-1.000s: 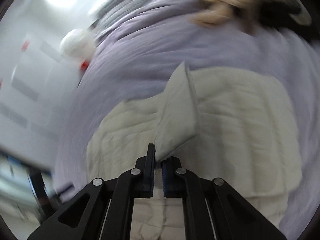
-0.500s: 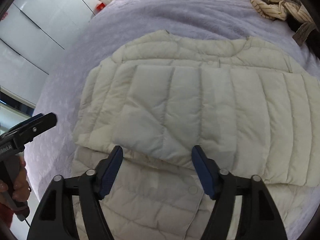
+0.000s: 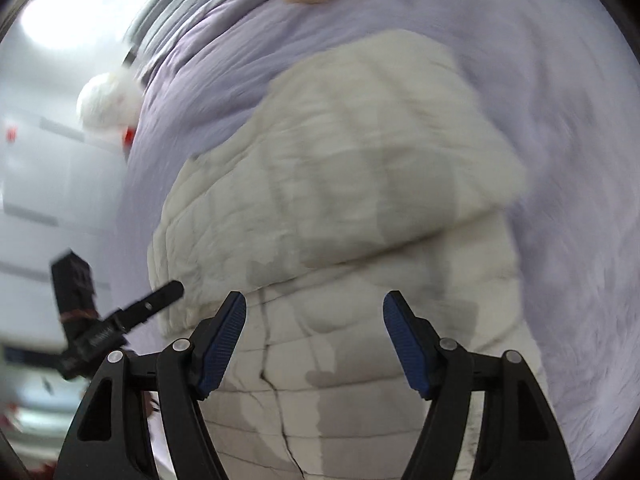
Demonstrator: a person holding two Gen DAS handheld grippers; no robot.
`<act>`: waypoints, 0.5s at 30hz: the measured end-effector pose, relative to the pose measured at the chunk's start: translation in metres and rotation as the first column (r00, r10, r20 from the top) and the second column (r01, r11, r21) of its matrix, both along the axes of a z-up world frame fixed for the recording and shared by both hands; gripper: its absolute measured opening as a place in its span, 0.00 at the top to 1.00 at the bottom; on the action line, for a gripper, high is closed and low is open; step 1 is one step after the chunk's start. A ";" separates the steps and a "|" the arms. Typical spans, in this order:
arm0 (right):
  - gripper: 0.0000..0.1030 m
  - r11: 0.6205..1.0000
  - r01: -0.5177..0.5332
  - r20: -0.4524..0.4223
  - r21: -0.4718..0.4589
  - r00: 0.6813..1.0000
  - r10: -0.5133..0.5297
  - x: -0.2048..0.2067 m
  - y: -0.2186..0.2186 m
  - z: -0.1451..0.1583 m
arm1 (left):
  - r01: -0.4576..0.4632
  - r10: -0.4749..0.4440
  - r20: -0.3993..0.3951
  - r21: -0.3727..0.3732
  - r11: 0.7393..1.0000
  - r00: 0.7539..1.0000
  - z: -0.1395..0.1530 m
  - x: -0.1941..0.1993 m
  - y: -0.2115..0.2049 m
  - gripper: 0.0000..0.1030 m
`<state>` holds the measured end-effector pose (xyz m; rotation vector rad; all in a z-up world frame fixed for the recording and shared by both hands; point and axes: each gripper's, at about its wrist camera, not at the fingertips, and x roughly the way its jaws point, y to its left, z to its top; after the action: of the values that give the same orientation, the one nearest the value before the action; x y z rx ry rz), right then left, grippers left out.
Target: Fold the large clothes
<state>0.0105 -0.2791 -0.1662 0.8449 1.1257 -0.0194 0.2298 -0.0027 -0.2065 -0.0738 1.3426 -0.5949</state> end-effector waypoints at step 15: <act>0.28 0.984 0.034 0.034 0.174 0.999 -0.040 -0.004 -0.036 -0.027 | -0.080 0.078 0.037 0.051 0.996 0.996 0.012 -0.005 0.018 0.93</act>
<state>0.0064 -0.3155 -0.1934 1.0174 1.0871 0.0639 0.2249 0.0155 -0.1940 -0.0733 1.3148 -0.4924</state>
